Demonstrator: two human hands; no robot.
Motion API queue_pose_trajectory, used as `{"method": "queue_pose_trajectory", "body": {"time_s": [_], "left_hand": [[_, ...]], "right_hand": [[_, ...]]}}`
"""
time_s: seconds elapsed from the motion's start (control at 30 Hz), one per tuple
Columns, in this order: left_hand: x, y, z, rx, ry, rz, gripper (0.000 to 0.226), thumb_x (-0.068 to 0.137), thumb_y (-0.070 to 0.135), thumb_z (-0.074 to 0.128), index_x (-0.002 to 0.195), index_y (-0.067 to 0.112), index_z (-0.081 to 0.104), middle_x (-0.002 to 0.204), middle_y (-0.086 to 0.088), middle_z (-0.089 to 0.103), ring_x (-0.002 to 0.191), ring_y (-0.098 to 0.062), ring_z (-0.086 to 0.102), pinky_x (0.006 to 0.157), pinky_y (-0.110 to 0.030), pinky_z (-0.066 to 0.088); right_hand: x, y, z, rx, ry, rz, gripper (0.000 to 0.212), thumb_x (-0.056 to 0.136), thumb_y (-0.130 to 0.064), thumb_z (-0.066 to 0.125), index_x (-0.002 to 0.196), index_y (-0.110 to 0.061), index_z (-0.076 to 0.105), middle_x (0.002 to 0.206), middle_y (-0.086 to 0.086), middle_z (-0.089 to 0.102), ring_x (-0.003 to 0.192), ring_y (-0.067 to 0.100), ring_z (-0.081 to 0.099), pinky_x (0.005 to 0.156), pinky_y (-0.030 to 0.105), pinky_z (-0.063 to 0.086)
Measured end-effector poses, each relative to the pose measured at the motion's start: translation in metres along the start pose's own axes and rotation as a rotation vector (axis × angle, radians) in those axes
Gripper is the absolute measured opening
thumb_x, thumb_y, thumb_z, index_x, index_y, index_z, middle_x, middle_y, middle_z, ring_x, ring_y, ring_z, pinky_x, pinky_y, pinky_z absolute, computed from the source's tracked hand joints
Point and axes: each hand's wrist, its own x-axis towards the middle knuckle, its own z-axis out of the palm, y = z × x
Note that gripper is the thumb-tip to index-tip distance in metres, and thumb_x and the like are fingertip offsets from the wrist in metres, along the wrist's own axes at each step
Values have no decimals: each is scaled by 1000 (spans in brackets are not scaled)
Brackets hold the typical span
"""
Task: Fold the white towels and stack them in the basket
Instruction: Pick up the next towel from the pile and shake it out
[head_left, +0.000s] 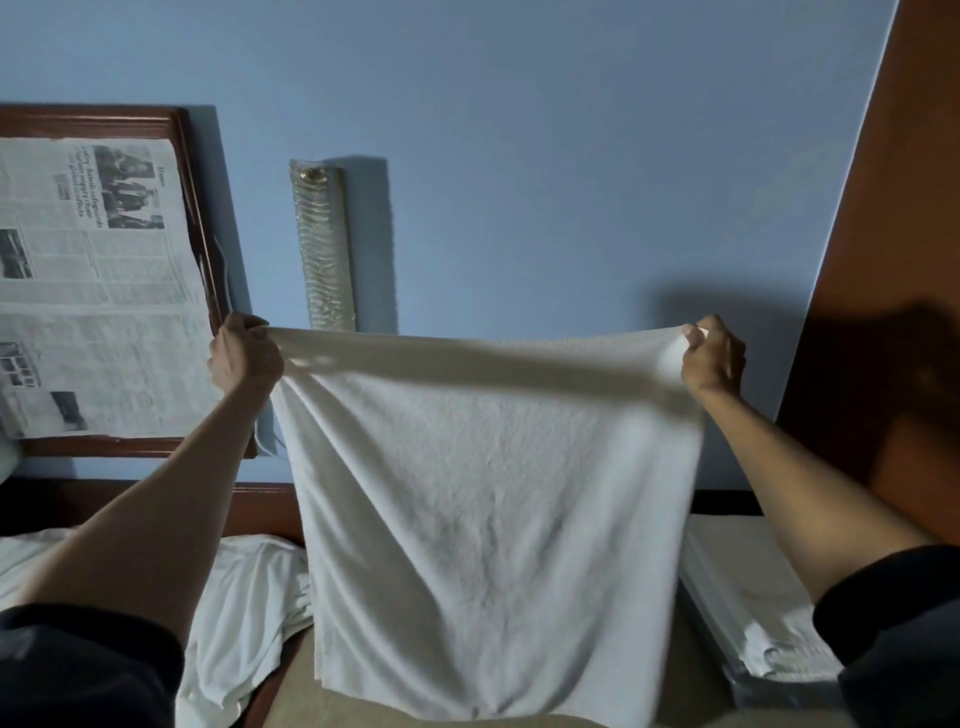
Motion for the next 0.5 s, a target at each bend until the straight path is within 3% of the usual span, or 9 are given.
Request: {"method": "queue_pose_trajectory", "body": {"time_s": [0.23, 0.37, 0.5], "left_hand": [[-51, -6, -28, -168, -11, -19, 34, 94, 2, 36, 121, 3, 55, 126, -24, 58, 118, -41, 52, 98, -49, 43], [-85, -4, -47, -253, 20, -10, 34, 93, 1, 36, 123, 1, 53, 125, -26, 59, 118, -39, 53, 92, -42, 41], [-112, -1, -69, -303, 66, 55, 27, 93, -1, 34, 111, 12, 49, 122, -27, 59, 117, -38, 54, 91, -42, 38]], "right_hand": [[-26, 30, -40, 148, -17, -67, 28, 107, -23, 48, 105, 4, 59, 101, 23, 65, 95, 40, 60, 71, 32, 34], [-43, 43, -70, 176, -2, -61, 25, 108, -21, 42, 101, -1, 55, 87, 14, 56, 87, 39, 57, 70, 34, 33], [-52, 44, -100, 160, 64, -68, 25, 106, -20, 41, 102, -2, 57, 99, 22, 66, 92, 40, 60, 71, 34, 34]]}}
